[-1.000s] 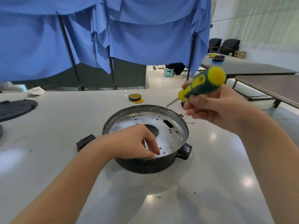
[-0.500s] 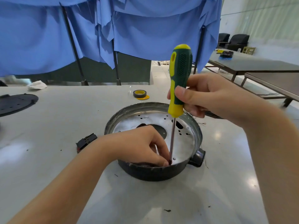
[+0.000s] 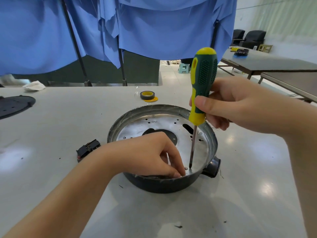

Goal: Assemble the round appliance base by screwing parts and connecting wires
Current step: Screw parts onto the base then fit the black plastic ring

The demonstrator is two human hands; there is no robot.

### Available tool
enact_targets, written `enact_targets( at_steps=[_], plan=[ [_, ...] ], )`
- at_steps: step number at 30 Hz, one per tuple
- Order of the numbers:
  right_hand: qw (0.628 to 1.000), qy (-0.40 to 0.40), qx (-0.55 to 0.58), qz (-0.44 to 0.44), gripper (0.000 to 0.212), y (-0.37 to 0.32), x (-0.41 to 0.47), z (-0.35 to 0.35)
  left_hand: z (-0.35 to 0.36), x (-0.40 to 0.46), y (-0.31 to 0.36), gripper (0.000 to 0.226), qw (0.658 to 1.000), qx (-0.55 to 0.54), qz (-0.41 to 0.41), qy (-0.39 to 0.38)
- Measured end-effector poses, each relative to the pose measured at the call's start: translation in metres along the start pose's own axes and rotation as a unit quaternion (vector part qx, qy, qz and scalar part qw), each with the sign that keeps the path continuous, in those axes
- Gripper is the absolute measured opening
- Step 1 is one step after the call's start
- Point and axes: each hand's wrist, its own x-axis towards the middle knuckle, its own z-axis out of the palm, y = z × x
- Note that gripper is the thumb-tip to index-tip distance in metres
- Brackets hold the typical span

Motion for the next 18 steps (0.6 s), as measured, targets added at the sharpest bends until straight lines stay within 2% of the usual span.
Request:
enact_targets(
  at_steps=[7, 18],
  plan=[
    [0.999, 0.011, -0.047, -0.01, 0.026, -0.0006, 0.0006, 0.0046, 0.0022, -0.0016, 0.002, 0.007, 0.999, 0.024, -0.002, 0.028],
    [0.996, 0.029, -0.078, 0.011, 0.021, 0.0024, 0.003, 0.0046, -0.0026, -0.0013, -0.0007, 0.008, 1.0, 0.001, -0.007, -0.009]
  ],
)
